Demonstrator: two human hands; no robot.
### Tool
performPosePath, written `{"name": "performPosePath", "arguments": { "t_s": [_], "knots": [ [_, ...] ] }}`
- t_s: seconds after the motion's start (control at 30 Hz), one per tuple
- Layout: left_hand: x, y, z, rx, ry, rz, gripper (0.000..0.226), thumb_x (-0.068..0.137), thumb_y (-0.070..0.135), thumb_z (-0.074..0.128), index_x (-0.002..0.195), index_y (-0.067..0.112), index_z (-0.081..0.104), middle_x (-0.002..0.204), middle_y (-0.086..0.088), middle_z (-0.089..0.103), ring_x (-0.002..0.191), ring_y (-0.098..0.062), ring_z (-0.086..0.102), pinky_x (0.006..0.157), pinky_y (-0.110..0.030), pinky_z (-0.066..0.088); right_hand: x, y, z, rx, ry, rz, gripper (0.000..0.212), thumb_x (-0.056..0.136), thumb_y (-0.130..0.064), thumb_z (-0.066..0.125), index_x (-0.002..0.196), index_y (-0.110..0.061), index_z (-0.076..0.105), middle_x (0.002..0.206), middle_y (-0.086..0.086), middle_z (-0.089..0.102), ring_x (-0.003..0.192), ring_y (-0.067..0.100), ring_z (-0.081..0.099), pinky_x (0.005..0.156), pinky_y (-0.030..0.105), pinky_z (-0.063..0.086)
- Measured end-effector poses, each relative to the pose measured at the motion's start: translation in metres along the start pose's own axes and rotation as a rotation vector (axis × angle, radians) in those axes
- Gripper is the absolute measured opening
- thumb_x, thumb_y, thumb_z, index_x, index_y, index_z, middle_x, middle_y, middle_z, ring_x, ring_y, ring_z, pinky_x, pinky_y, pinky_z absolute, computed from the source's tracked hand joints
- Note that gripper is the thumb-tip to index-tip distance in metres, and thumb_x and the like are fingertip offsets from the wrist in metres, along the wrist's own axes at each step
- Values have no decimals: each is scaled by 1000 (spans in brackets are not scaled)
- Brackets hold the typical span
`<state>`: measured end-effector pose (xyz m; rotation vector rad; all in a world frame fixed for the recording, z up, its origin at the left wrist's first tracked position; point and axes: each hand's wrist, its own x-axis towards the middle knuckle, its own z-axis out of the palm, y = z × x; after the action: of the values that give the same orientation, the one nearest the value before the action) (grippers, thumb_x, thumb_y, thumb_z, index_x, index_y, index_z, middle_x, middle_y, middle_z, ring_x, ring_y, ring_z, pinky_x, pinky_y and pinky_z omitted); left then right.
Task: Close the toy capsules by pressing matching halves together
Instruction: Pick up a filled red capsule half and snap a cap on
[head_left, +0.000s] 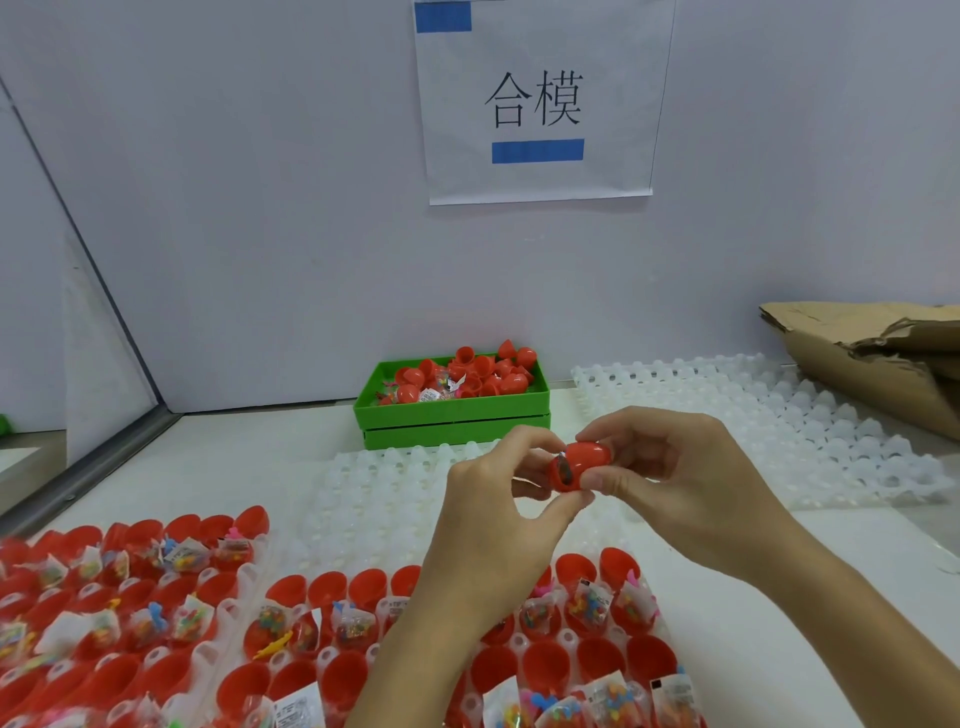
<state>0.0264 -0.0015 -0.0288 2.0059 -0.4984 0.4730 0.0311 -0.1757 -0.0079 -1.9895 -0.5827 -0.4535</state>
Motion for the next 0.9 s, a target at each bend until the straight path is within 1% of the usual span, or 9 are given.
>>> {"name": "performPosePath", "arguments": {
  "t_s": [0.07, 0.13, 0.23, 0.33, 0.4, 0.53, 0.63, 0.73, 0.9],
  "knots": [
    [-1, 2, 0, -86, -4, 4, 17, 86, 29, 69, 103, 27, 67, 87, 15, 71, 88, -3, 68, 78, -19, 57, 0, 1, -1, 22, 11, 0, 22, 68, -37, 72, 90, -38, 68, 81, -11, 73, 76, 13, 71, 72, 24, 60],
    [0, 1, 0, -139, 14, -23, 13, 92, 25, 61, 102, 24, 70, 87, 13, 72, 88, -5, 70, 79, -25, 59, 1, 2, -2, 52, 15, 9, 23, 68, -33, 73, 91, -36, 69, 81, -9, 74, 75, 11, 72, 71, 20, 59],
    [1, 0, 0, -170, 44, -61, 12, 94, 15, 64, 96, 24, 72, 82, 10, 74, 83, -8, 71, 76, -30, 61, 1, 3, -1, 68, 5, 22, 25, 68, -31, 74, 92, -32, 70, 80, -7, 74, 75, 11, 73, 71, 19, 58],
    [2, -2, 1, -228, 62, -101, 10, 91, 14, 68, 93, 22, 74, 82, 7, 76, 80, -11, 73, 76, -33, 61, 0, 4, 0, 67, 3, 30, 26, 68, -32, 74, 94, -29, 71, 80, -5, 75, 74, 13, 73, 71, 22, 59],
    [3, -3, 1, -277, 70, -123, 9, 90, 13, 70, 94, 19, 76, 87, 5, 76, 78, -14, 74, 76, -37, 62, 0, 4, 0, 76, 16, 36, 26, 69, -32, 73, 94, -26, 73, 79, -5, 75, 71, 15, 73, 69, 23, 60],
    [2, -1, 1, -348, 71, -145, 14, 91, 10, 67, 94, 21, 75, 92, 4, 77, 76, -16, 76, 73, -32, 62, 1, 5, 1, 73, 53, 40, 30, 70, -34, 73, 96, -17, 75, 76, -3, 75, 66, 15, 72, 63, 22, 59],
    [2, 0, 1, -326, 48, -126, 14, 92, 11, 67, 95, 23, 75, 92, 7, 76, 75, -14, 75, 72, -28, 61, 1, 4, 2, 73, 62, 49, 34, 70, -34, 72, 97, -15, 75, 77, -3, 75, 66, 14, 72, 63, 22, 59],
    [1, 0, 2, -310, 50, -116, 11, 90, 13, 69, 96, 21, 75, 90, 8, 76, 74, -13, 75, 72, -30, 62, 1, 5, 2, 65, 62, 58, 30, 72, -30, 73, 98, -15, 75, 77, -2, 75, 66, 13, 72, 63, 22, 59],
    [2, -1, 1, -376, 92, -159, 10, 88, 9, 70, 94, 13, 78, 82, 0, 77, 70, -19, 75, 71, -36, 62, 1, 4, 3, 88, 34, 58, 24, 73, -25, 75, 97, -20, 74, 79, -2, 75, 70, 14, 73, 65, 21, 59]
  ]
}}
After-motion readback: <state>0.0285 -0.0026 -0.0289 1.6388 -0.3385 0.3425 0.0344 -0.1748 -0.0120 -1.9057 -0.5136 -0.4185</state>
